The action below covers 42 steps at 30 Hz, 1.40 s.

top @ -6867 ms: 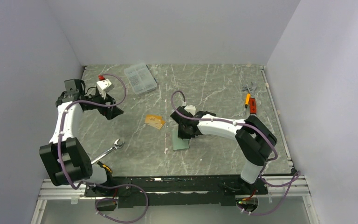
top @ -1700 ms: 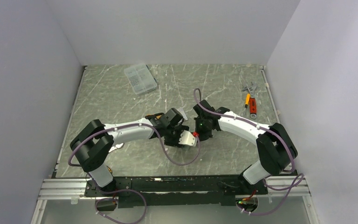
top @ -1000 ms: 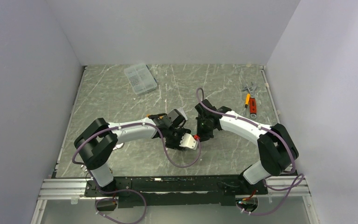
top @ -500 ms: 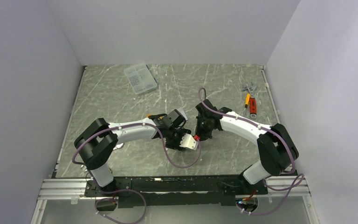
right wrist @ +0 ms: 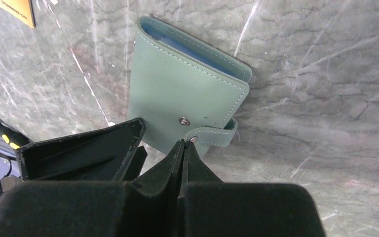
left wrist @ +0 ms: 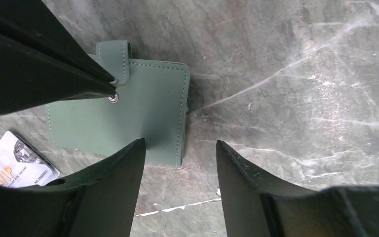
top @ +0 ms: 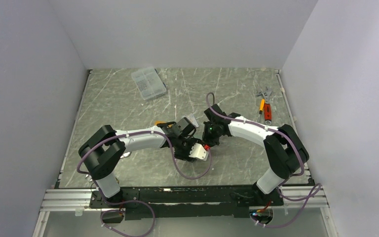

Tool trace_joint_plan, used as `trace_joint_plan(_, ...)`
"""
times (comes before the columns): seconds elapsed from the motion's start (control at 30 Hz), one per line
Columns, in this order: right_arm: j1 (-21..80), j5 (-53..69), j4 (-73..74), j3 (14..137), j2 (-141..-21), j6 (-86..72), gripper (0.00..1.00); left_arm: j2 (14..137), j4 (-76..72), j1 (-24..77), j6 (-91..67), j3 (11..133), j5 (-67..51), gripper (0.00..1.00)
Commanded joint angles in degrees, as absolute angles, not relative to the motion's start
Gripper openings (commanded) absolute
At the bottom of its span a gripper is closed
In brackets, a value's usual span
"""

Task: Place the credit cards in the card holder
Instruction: Close the card holder at the center of the board.

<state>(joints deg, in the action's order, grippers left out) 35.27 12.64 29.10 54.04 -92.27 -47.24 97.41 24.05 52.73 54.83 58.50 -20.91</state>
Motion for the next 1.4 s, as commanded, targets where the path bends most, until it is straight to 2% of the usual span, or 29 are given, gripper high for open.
trace_joint_plan(0.0,34.99,13.36,26.16,56.27,-92.38,-48.63,0.00,97.57,23.33,53.00,56.26,58.46,-23.20,0.60)
trace_joint_plan(0.7,34.85,13.29,28.00,56.59,-96.52,-47.90,0.00,97.88,23.96,52.91,56.43,59.53,-23.08,0.60)
trace_joint_plan(1.2,34.46,11.32,27.23,56.81,-98.51,-48.15,0.00,95.64,30.01,48.32,55.24,64.84,-25.84,0.66)
trace_joint_plan(1.23,34.45,11.17,27.12,56.63,-98.74,-48.23,0.00,95.50,30.49,47.62,55.00,65.35,-26.06,0.76)
trace_joint_plan(1.27,34.48,11.05,27.03,56.54,-98.85,-48.25,0.00,95.22,30.93,47.11,55.16,65.61,-26.03,0.97)
trace_joint_plan(1.37,34.34,10.58,27.01,56.42,-99.48,-48.25,0.00,93.34,31.05,45.91,55.75,65.14,-25.46,0.99)
